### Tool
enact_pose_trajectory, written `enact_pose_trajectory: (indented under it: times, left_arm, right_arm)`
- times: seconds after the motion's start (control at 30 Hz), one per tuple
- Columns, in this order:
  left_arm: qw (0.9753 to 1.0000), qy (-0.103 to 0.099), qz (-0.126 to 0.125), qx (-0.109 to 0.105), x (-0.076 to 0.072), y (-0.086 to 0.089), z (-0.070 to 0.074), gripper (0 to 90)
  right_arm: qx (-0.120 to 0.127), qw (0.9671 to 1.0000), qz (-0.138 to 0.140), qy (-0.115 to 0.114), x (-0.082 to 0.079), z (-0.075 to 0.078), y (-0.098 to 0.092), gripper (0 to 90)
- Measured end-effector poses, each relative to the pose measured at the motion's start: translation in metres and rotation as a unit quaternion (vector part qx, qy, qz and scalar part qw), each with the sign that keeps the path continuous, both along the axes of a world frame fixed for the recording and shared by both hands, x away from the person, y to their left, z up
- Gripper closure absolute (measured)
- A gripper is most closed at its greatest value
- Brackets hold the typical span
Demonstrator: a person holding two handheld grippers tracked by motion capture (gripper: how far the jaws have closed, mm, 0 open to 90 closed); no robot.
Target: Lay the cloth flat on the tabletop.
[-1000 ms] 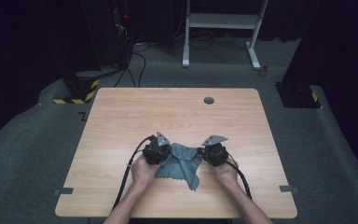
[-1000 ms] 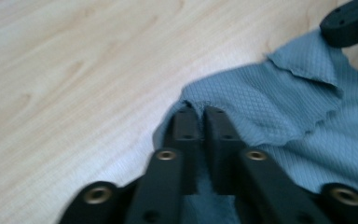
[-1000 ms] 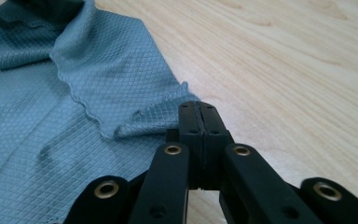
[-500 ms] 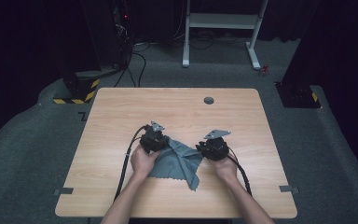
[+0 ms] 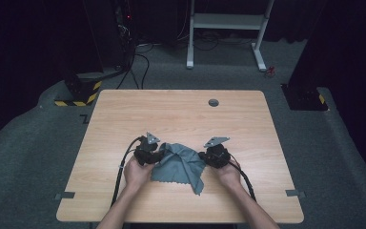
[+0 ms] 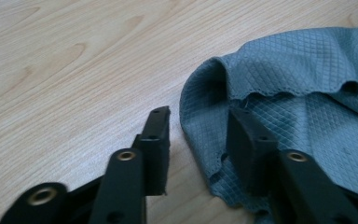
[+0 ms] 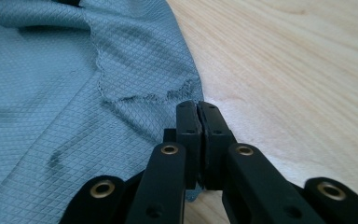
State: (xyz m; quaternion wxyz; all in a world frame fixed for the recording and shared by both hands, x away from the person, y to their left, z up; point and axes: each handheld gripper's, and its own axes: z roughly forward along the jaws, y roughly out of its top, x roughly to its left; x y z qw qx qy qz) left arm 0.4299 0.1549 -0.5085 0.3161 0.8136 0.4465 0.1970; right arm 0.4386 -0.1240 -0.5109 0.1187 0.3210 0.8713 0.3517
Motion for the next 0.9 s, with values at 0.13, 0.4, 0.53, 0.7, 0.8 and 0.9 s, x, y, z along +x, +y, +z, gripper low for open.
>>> enact_pose_trajectory:
  times: [0.13,0.4,0.53,0.7,0.8,0.9]
  left_arm:
    - [1.0000,0.006,-0.003,-0.003,0.007,-0.003,-0.003,71.8]
    - [0.9999,-0.004,0.010,0.001,0.018,-0.003,0.000,85.8]
    - [0.9999,-0.007,0.009,0.001,0.014,0.000,0.004,73.7]
    - [0.9989,-0.021,-0.041,-0.001,0.000,-0.014,0.012,64.0]
    - [0.9992,-0.011,-0.038,0.011,0.004,-0.020,0.006,60.6]
    - [0.9996,-0.001,-0.026,-0.004,0.010,-0.019,0.000,60.4]
  right_arm:
    - [0.018,0.9996,-0.017,-0.011,0.000,0.006,-0.005,85.8]
    - [0.008,0.9992,-0.038,-0.013,0.005,0.008,-0.012,90.0]
    - [0.014,0.9994,-0.028,-0.016,0.004,0.010,-0.010,87.8]
    - [0.020,0.9995,-0.019,-0.013,0.006,0.008,0.000,66.5]
    - [0.013,0.9997,-0.014,-0.013,0.009,0.004,0.011,63.4]
    - [0.003,0.9999,-0.016,-0.005,0.011,0.000,0.016,79.3]
